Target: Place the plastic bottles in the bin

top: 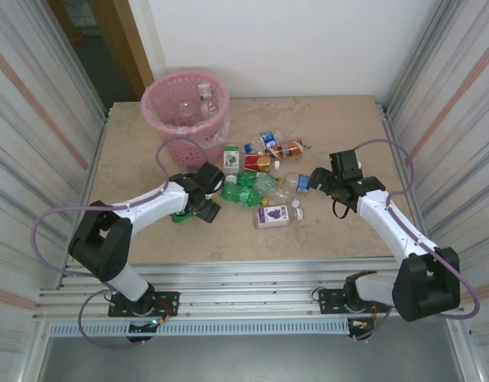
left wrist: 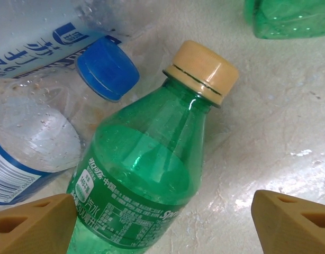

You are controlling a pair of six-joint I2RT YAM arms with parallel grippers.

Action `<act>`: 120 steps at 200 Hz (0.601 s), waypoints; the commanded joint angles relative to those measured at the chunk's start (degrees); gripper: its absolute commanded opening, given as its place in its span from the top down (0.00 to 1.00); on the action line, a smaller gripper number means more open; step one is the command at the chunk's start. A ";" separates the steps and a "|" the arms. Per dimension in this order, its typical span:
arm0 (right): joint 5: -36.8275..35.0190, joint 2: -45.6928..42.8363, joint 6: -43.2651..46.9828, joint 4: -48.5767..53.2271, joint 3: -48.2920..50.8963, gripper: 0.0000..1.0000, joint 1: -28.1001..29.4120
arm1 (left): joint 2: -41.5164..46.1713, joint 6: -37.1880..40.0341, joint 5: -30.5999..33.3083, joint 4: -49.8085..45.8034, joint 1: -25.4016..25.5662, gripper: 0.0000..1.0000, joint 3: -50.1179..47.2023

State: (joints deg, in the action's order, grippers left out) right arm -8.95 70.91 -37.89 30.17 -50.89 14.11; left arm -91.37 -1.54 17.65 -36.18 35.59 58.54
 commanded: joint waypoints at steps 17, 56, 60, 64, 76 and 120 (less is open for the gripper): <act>0.12 -0.12 0.80 0.26 -0.12 0.02 -0.40 | -2.30 -0.83 -2.63 -1.88 -0.13 0.18 0.25; -0.09 -0.28 0.80 0.24 0.16 0.02 -0.40 | -3.58 -0.70 -4.56 -1.52 0.45 0.21 0.12; -0.10 -0.34 0.68 0.24 0.20 0.02 -0.40 | -3.76 -0.74 -4.71 -1.52 0.52 0.21 0.21; -0.10 -0.24 0.70 0.19 0.13 0.02 -0.40 | -3.95 -0.68 -4.80 -1.56 0.60 0.23 0.36; -0.01 -0.18 0.71 0.15 0.10 0.02 -0.41 | -4.61 -0.48 -5.27 -1.52 0.62 0.24 0.82; -0.10 -0.48 0.62 0.26 0.36 0.02 -0.40 | -8.05 0.45 -6.22 -1.62 1.13 0.32 2.55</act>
State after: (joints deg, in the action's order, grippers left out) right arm -8.95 70.91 -37.91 30.06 -50.87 14.11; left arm -97.60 -1.63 12.84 -36.40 36.05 59.13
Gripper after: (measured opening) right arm 0.978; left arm 0.726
